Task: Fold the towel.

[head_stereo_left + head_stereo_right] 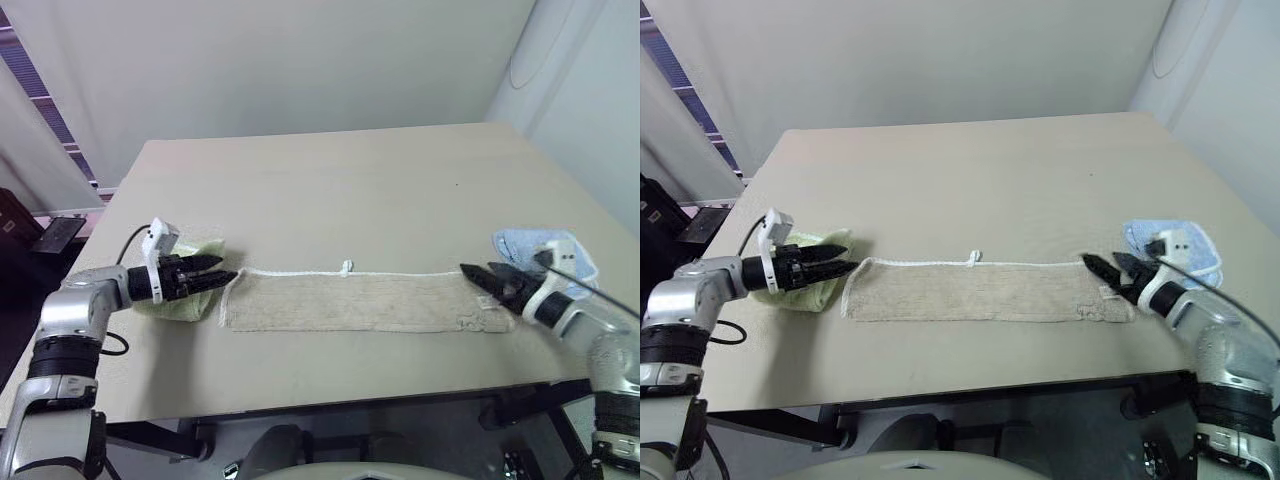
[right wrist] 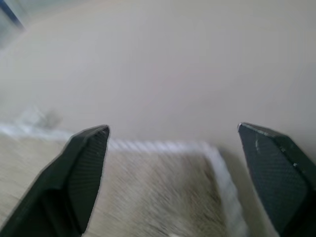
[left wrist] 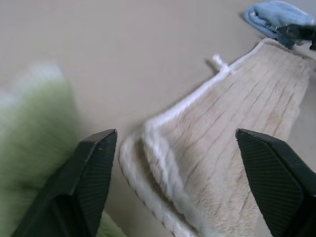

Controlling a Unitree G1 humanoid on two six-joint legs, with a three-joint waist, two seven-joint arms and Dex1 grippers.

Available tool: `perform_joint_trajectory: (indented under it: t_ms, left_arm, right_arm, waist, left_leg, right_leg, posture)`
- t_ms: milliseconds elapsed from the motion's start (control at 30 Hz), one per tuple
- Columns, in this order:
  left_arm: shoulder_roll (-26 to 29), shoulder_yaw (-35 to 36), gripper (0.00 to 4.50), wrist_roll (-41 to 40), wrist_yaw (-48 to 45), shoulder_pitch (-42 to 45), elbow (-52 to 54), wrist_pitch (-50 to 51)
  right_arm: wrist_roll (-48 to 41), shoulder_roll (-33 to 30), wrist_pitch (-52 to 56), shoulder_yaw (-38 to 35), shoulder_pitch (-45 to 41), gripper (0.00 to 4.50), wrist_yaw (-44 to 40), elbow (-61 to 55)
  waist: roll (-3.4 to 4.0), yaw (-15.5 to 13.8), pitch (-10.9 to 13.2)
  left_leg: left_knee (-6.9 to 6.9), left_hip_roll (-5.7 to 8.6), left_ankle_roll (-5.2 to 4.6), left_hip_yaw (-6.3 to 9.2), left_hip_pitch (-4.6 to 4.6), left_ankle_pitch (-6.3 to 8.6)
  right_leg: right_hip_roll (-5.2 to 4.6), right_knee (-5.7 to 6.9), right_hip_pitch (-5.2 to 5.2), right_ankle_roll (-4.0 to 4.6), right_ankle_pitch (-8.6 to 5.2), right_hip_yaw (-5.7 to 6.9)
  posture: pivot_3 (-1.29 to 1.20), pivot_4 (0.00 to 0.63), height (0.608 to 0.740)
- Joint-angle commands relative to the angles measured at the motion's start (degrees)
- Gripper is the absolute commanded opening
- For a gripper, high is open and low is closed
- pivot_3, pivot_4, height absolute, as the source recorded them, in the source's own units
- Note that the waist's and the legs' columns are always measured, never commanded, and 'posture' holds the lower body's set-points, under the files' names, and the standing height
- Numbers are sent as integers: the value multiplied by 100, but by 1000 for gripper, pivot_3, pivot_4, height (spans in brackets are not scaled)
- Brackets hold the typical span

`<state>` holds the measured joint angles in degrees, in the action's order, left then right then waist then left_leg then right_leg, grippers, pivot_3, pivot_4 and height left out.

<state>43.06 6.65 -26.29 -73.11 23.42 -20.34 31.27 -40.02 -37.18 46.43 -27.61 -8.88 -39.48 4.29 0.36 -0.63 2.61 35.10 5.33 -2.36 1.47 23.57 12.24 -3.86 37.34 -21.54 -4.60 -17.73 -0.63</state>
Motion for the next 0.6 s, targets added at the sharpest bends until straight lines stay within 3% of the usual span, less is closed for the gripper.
perform_joint_trajectory:
  t_ms: [33,100,300,600]
  left_arm:
    - [221,287,3860,-502,-248,-95,849,355]
    - [192,301,3860,-720,-253,-114,1264,532]
    - [-171,-85,3860,-851,-109,-108,1804,642]
    - [-572,-577,3860,-605,41,-206,1796,281]
  right_arm:
    - [-1705,-250,1620,-1088,-217,4247,221,-267]
    - [-2701,-263,2502,-1493,-183,4247,426,-341]
    - [-4053,-149,3598,-1729,434,4247,1084,-277]
    - [-4758,282,3657,-1500,1499,4247,2037,-3]
  waist:
    - [-1,-12,0]
    - [-2,-16,0]
    - [-3,-8,-2]
    - [-2,14,-5]
  left_leg:
    - [-2,-1,0,0,0,0]
    - [-2,-1,0,1,0,0]
    - [3,-3,-2,-1,-1,0]
    - [4,-5,-4,-4,6,0]
  right_leg:
    - [0,-1,1,6,-4,0]
    - [0,-1,4,13,-7,1]
    - [0,-6,23,15,-9,0]
    - [0,-12,19,13,-8,-1]
  posture:
    - [0,0,740]
    - [0,0,740]
    - [0,0,740]
    - [0,0,740]
